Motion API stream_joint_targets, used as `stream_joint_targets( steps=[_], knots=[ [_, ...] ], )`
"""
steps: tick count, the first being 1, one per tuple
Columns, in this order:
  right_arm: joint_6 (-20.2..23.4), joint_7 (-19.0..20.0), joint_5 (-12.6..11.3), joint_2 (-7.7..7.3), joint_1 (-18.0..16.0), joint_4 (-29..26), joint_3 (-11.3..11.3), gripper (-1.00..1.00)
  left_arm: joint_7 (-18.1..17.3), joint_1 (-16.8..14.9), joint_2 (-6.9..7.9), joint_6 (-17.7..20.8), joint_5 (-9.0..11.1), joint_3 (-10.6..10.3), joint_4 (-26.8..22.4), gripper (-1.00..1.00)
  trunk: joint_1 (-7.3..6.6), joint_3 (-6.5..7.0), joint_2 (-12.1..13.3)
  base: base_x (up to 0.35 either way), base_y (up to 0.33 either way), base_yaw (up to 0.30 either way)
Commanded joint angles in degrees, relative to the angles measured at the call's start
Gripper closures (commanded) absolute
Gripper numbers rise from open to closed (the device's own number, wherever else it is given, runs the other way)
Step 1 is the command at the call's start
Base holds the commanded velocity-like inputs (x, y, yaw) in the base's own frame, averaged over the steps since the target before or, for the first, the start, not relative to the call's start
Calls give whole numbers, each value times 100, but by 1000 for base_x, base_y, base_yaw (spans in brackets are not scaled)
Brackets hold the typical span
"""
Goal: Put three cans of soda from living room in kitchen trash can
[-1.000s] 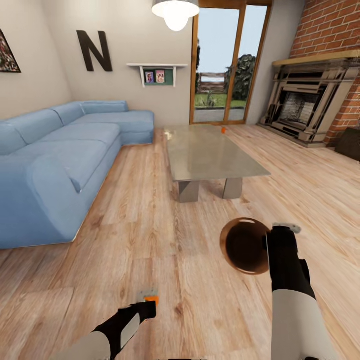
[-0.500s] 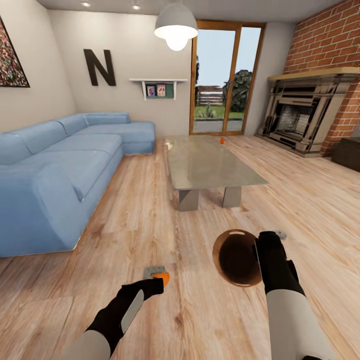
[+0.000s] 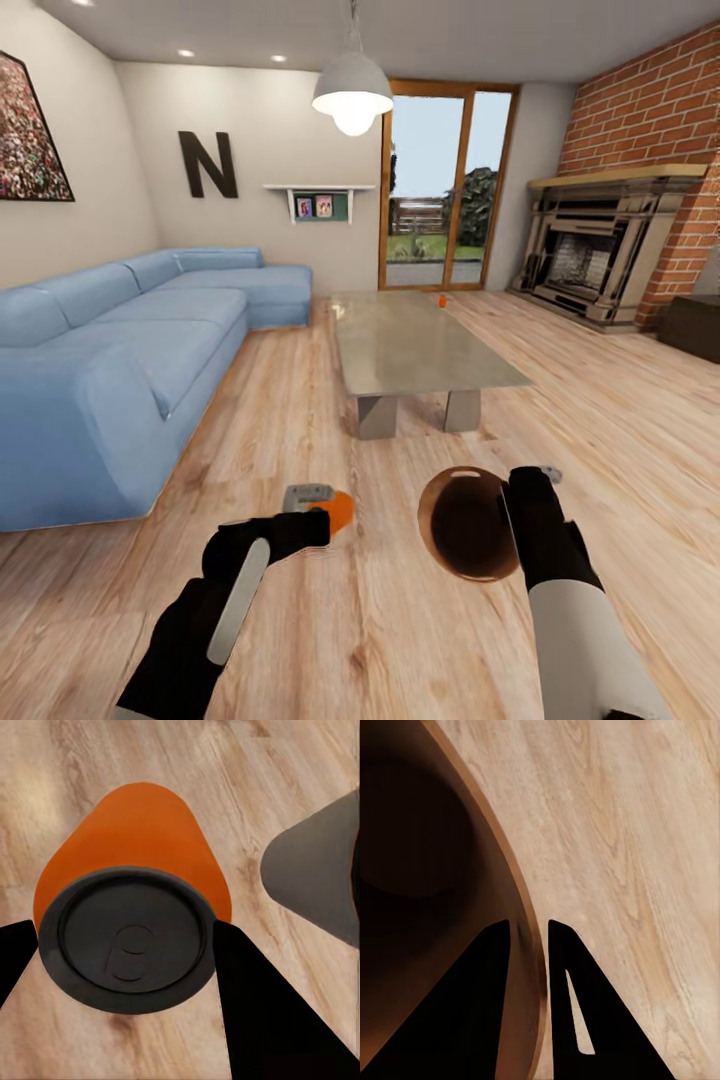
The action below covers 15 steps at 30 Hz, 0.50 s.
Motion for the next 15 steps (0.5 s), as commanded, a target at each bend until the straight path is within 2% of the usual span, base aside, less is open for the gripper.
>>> stream_joint_targets(
  steps=[1, 4, 6, 11, 13, 15],
  knots=[
    [0, 5, 46, -3, -6, 112, 4, 100, -18, 4, 2, 171, -17, -3, -180, 100, -3, 24, 2, 0, 0, 0],
    [0, 6, 44, -25, -15, 339, 4, 100, -18, 8, -2, 456, -14, -15, -452, 100, -11, 90, 6, 0, 0, 0],
    [0, 9, 44, -37, -22, 481, 4, 100, -24, 10, -3, 802, -12, -14, -653, 100, -16, 135, 8, 0, 0, 0],
    [0, 25, 42, -81, -53, 848, 4, 100, -46, 9, -8, 925, 10, -9, -789, 100, -48, 241, 54, 0, 0, 0],
    [0, 24, 38, -135, -102, 1056, 4, 100, -54, 6, -11, 925, 74, -9, -834, 100, -92, 277, 134, 0, 0, 0],
    [0, 29, 36, -185, -163, 1277, 4, 100, -58, 4, -12, 925, 250, -11, -880, 100, -136, 313, 214, 0, 0, 0]
  ],
)
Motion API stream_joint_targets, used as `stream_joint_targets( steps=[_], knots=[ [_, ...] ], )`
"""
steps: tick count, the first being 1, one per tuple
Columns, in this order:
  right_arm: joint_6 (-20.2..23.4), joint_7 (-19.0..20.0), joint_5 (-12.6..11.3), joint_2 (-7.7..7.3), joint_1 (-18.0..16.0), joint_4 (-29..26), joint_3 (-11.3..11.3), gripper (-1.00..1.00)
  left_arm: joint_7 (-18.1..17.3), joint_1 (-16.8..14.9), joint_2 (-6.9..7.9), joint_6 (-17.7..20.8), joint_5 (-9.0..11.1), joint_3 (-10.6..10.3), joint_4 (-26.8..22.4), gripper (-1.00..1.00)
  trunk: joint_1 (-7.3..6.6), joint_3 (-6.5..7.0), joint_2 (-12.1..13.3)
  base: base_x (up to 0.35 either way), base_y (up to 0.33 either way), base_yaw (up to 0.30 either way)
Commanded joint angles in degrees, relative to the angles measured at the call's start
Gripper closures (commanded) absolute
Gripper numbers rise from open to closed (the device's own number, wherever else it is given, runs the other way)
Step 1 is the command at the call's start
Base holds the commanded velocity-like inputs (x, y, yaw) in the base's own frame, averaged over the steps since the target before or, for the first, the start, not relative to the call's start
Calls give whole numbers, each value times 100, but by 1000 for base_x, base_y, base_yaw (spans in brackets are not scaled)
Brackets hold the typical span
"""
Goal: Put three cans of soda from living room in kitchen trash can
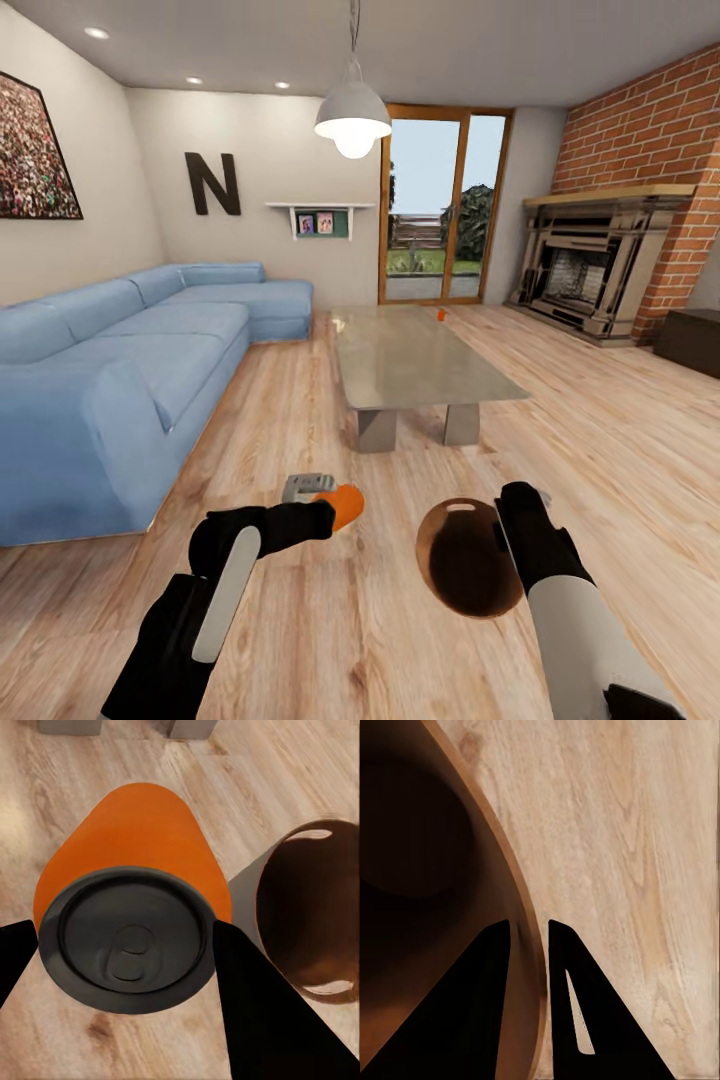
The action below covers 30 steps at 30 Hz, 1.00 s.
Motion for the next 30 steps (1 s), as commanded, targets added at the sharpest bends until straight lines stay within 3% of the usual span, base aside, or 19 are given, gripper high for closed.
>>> stream_joint_targets(
  steps=[1, 3, 8, 14, 24, 30],
  knots=[
    [0, 9, -16, -9, -17, 44, 4, 100, -19, 0, -2, 1, 20, -3, -9, 100, -23, 19, 41, 0, 0, 0],
    [0, 11, -17, -26, -59, 251, 4, 100, -20, -1, -2, 1, 215, -9, -41, 100, -67, 55, 121, 0, 0, 0],
    [-150, 5, -17, -29, -182, 706, 4, 100, -21, -1, 1, 1, 475, -35, -101, 100, -177, 145, 322, 0, 0, 0],
    [-434, -20, -17, -43, -289, 1076, 4, 100, -21, -1, 3, 1, 657, -166, -121, 100, -309, 253, 563, 0, 0, 0],
    [-873, -70, -11, -56, -327, 1301, 4, 100, -179, -1, 7, 1, 755, -214, -127, 100, -528, 432, 964, 0, 0, 0],
    [-933, -75, -9, -66, -330, 1340, 4, 100, -284, -1, 8, 1, 786, -376, -134, 100, -660, 540, 1204, 0, 0, 0]
  ],
)
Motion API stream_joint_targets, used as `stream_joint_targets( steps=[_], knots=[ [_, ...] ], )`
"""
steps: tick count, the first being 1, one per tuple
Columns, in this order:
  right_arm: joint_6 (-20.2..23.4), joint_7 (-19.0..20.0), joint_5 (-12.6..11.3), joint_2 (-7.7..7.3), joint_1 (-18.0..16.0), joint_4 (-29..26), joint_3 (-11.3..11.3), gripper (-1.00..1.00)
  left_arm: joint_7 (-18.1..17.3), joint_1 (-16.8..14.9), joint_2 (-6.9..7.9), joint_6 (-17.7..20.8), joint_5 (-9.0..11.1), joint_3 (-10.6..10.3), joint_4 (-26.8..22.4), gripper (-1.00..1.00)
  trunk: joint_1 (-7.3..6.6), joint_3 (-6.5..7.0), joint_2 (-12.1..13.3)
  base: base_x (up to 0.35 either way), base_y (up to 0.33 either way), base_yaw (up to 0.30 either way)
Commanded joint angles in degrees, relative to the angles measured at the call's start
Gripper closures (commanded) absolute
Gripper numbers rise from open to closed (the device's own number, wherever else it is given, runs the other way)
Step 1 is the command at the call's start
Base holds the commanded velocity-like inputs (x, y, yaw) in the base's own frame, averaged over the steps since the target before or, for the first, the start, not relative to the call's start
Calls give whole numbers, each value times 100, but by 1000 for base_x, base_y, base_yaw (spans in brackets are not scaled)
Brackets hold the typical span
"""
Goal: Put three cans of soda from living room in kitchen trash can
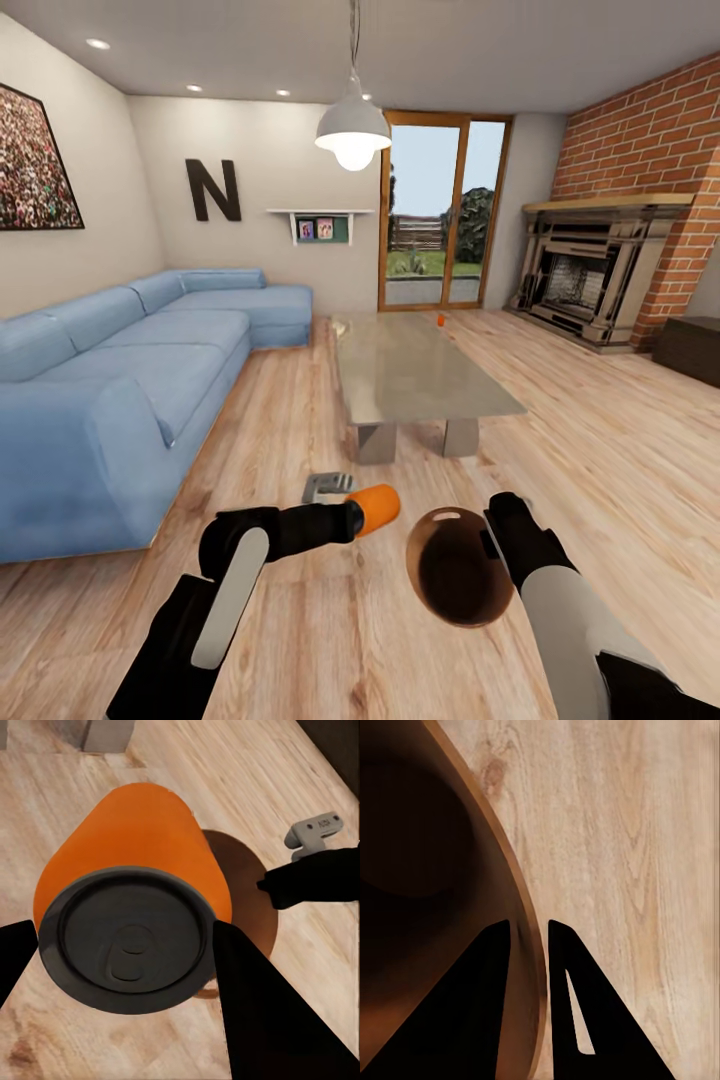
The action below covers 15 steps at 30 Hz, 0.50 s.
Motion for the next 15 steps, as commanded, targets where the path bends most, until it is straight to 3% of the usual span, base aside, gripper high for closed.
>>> stream_joint_targets(
  steps=[1, 7, 15],
  knots=[
    [-5, 8, -19, -3, -1, 4, 0, 100, -22, 0, 0, 0, -3, -11, 1, 100, -23, 19, 41, 0, 0, 0],
    [-225, 2, -19, -83, -1, 72, 0, 100, -39, 0, 0, 0, 202, -186, 1, 100, -155, 127, 282, 0, 0, 0],
    [-299, 2, -19, -88, -2, 173, 8, 100, -49, 0, 0, 0, 242, -356, 1, 100, -330, 270, 603, 0, 0, 0]
  ],
)
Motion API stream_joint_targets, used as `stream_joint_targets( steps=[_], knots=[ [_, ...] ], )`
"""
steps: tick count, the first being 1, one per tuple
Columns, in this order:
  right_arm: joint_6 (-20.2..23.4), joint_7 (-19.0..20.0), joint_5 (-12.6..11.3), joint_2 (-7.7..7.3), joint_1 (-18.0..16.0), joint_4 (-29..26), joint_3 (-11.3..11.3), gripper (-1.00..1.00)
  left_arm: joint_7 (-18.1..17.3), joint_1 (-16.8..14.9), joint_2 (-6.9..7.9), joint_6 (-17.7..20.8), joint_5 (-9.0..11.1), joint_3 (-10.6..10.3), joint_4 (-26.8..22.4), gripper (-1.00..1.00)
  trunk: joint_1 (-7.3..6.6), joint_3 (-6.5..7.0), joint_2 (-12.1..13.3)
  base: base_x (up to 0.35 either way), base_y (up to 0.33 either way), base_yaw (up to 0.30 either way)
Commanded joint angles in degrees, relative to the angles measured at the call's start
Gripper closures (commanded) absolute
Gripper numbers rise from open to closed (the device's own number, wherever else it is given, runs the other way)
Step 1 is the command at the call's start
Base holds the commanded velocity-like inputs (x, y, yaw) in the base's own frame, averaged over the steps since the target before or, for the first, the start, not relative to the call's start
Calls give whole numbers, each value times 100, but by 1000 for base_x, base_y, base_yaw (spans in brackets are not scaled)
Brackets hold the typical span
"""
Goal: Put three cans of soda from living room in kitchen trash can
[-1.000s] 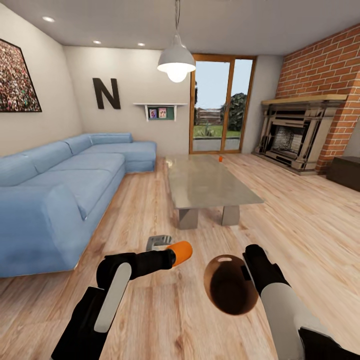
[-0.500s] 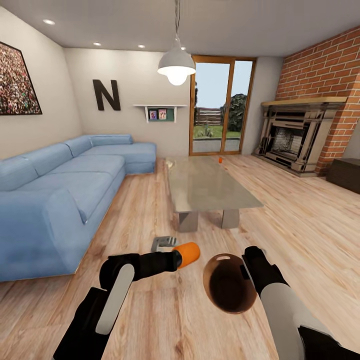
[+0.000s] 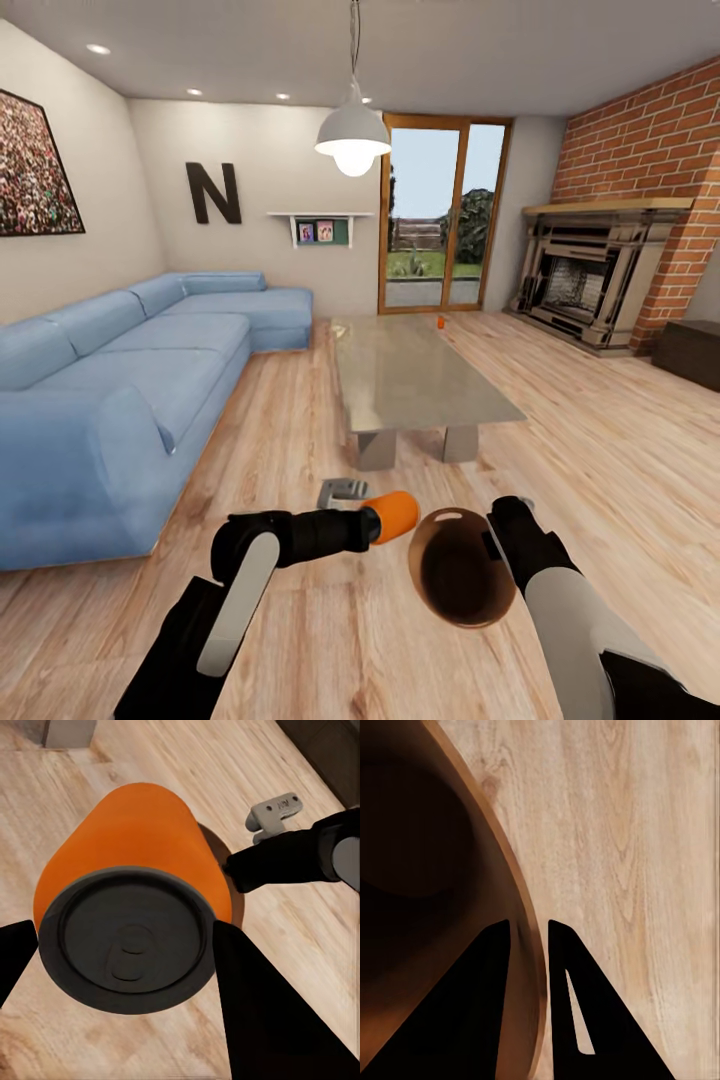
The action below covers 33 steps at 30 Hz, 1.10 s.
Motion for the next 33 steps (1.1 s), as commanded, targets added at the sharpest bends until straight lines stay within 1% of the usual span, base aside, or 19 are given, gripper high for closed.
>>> stream_joint_targets(
  steps=[1, 3, 8, 12, 17, 20, 24, 29, 33],
  knots=[
    [-4, 11, -18, 1, -1, 1, 0, 100, -19, 0, -2, 0, -24, -25, 1, 100, -23, 19, 41, 0, 0, 0],
    [-10, 11, -18, 7, -1, 7, 0, 100, -25, 0, -6, 0, -23, -91, 1, 100, -67, 55, 122, 0, 0, 0],
    [-10, 10, -18, 11, -1, 10, 0, 100, -29, 0, -18, 0, -22, -169, 1, 100, -177, 145, 322, 0, 0, 0],
    [-11, 10, -18, 15, -1, 10, 0, 100, -31, 0, -31, 0, -21, -296, 1, 100, -265, 216, 483, 0, 0, 0],
    [-11, 8, -18, 30, -1, 11, 6, 100, -27, 0, -41, 0, -21, -380, 1, 100, -374, 306, 683, 0, 0, 0],
    [-10, 8, -18, 35, -1, 11, 8, 100, -25, 0, -43, 0, -21, -397, 4, 100, -440, 360, 803, 0, 0, 0],
    [-10, 8, -18, 43, -1, 11, 12, 100, -24, 0, -43, 0, -23, -417, 11, 100, -440, 360, 803, 0, 0, 0],
    [-7, 7, -18, 50, -1, 11, 18, 100, 4, -8, -60, 0, -59, -752, 62, 100, -440, 360, 803, 0, 0, 0],
    [-6, 6, -18, 60, -1, 11, 34, 100, 13, -20, -75, 0, -78, -842, 179, 100, -440, 360, 803, 0, 0, 0]
  ],
)
